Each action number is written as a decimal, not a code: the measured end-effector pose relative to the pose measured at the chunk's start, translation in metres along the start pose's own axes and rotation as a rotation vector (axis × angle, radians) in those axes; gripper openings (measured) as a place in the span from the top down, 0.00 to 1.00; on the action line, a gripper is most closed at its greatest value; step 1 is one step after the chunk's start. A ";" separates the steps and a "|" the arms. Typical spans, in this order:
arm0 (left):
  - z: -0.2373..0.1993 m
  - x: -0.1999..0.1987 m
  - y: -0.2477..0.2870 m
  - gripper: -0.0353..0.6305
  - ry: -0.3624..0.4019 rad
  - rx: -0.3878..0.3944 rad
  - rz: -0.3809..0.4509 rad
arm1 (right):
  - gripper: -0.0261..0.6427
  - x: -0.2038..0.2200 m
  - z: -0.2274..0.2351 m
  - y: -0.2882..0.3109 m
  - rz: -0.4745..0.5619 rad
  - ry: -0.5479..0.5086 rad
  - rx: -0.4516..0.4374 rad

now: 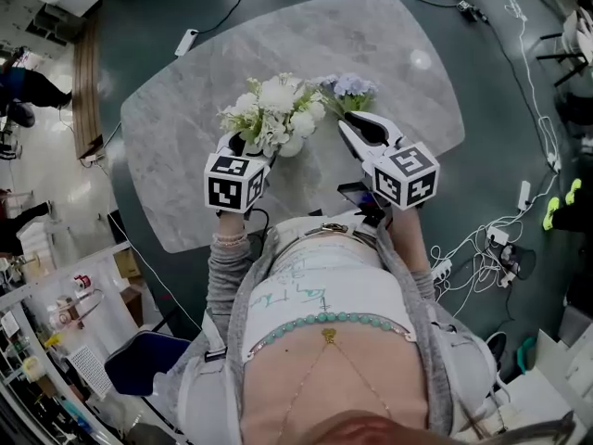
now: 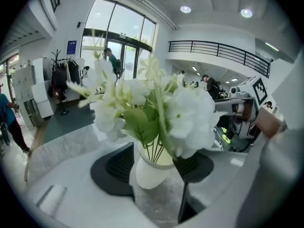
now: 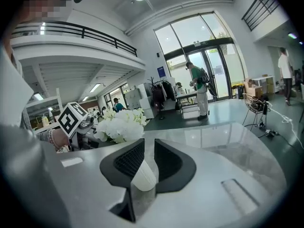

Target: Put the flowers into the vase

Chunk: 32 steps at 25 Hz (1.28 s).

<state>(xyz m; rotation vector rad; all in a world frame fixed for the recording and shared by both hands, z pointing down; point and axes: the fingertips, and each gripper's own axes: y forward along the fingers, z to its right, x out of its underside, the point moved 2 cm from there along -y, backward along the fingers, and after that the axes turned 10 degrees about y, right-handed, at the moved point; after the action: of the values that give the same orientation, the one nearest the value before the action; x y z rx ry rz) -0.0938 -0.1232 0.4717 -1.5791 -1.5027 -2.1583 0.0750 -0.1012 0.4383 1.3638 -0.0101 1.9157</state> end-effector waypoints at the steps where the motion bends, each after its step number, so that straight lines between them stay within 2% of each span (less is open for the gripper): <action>1: -0.001 -0.001 -0.001 0.58 -0.007 -0.005 0.005 | 0.82 -0.001 0.003 -0.001 0.000 0.003 -0.001; 11: 0.005 -0.005 -0.011 0.58 -0.066 -0.068 0.026 | 0.82 -0.005 0.028 -0.009 -0.014 -0.001 -0.011; 18: 0.014 0.003 -0.030 0.58 -0.113 -0.140 0.044 | 0.82 -0.004 0.047 -0.023 -0.024 0.006 -0.019; 26: 0.021 0.006 -0.053 0.58 -0.192 -0.208 0.105 | 0.82 0.001 0.052 -0.032 -0.056 -0.018 -0.057; 32: 0.035 0.003 -0.062 0.58 -0.213 -0.235 0.130 | 0.82 0.001 0.062 -0.037 -0.061 -0.022 -0.060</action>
<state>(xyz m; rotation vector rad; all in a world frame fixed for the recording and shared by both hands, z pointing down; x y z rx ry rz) -0.1055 -0.0650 0.4332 -1.9777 -1.1874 -2.2205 0.1464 -0.1004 0.4501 1.3302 -0.0358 1.8360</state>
